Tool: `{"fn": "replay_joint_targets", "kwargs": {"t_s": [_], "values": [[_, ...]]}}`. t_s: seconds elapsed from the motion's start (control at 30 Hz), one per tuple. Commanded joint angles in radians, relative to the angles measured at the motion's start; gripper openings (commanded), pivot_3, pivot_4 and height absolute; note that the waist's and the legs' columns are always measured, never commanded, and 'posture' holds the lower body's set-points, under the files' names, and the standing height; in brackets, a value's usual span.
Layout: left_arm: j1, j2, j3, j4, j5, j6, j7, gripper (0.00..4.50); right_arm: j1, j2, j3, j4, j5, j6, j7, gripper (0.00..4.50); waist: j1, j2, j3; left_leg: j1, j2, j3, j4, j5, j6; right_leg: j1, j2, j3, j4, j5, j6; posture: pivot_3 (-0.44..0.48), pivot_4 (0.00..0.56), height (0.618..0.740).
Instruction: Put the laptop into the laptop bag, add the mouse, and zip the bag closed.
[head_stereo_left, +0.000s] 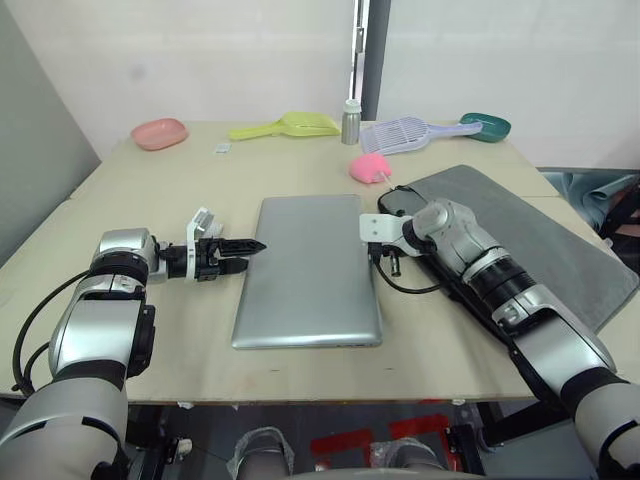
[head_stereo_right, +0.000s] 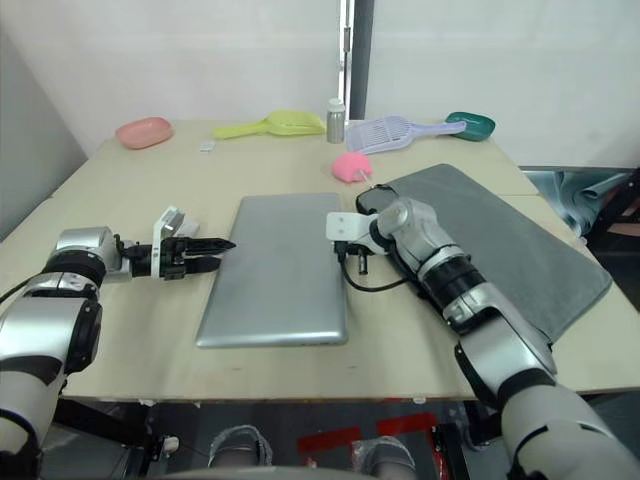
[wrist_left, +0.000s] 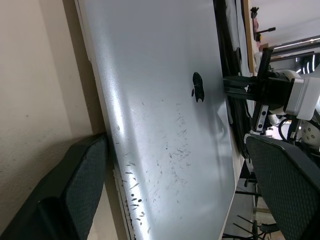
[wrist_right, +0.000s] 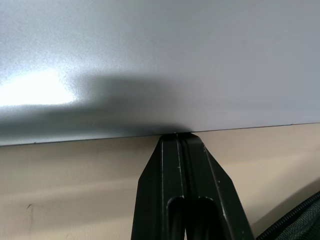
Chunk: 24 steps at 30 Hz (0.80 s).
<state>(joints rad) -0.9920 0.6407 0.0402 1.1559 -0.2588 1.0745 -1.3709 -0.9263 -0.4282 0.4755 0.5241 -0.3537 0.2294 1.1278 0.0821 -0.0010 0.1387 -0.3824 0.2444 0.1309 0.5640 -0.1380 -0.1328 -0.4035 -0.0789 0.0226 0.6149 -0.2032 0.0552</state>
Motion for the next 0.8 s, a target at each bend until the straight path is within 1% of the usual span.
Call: {"fn": "replay_joint_targets", "kwargs": {"t_s": [0.03, 0.27, 0.67, 0.77, 0.8], "values": [[0.008, -0.038, -0.018, -0.008, 0.008, 0.035, 0.009, 4.50, -0.026, 0.073, 0.009, 0.016, 0.019, -0.021, -0.018, 0.07, -0.003, 0.000, 0.000, 0.000, 0.000, 0.000, 0.000, 0.000, 0.000, 0.000, 0.000, 0.000, 0.000, 0.000, 0.000, 0.000, 0.150, 0.740], [0.001, -0.039, -0.017, -0.040, -0.005, 0.074, 0.008, 4.50, -0.023, 0.127, 0.000, 0.036, 0.029, -0.017, -0.027, 0.07, -0.018, 0.000, 0.000, 0.000, 0.000, 0.000, 0.000, 0.000, 0.000, 0.000, 0.000, 0.000, 0.000, 0.000, 0.000, 0.000, 0.150, 0.740], [0.011, -0.051, -0.007, -0.107, -0.037, 0.128, 0.019, 4.50, 0.001, 0.140, -0.014, 0.010, 0.032, 0.001, -0.007, 0.07, -0.034, 0.000, 0.000, -0.001, 0.001, 0.000, -0.004, 0.000, -0.001, -0.001, 0.002, -0.001, -0.004, 0.000, 0.000, 0.000, 0.150, 0.740], [0.017, -0.046, -0.005, -0.123, -0.040, 0.131, 0.023, 3.67, 0.000, 0.131, -0.010, 0.029, 0.018, -0.009, -0.016, 0.00, -0.040, 0.001, 0.000, -0.001, 0.001, 0.000, -0.006, 0.000, -0.001, -0.001, 0.002, -0.001, -0.005, 0.000, -0.001, 0.000, 0.150, 0.740], [0.019, -0.044, -0.001, -0.126, -0.041, 0.127, 0.028, 3.27, -0.001, 0.128, -0.009, 0.034, 0.014, -0.013, -0.017, 0.00, -0.041, 0.001, 0.000, -0.001, 0.002, 0.000, -0.006, 0.000, -0.002, -0.001, 0.003, -0.001, -0.005, 0.000, -0.001, 0.000, 0.150, 0.740]]}}
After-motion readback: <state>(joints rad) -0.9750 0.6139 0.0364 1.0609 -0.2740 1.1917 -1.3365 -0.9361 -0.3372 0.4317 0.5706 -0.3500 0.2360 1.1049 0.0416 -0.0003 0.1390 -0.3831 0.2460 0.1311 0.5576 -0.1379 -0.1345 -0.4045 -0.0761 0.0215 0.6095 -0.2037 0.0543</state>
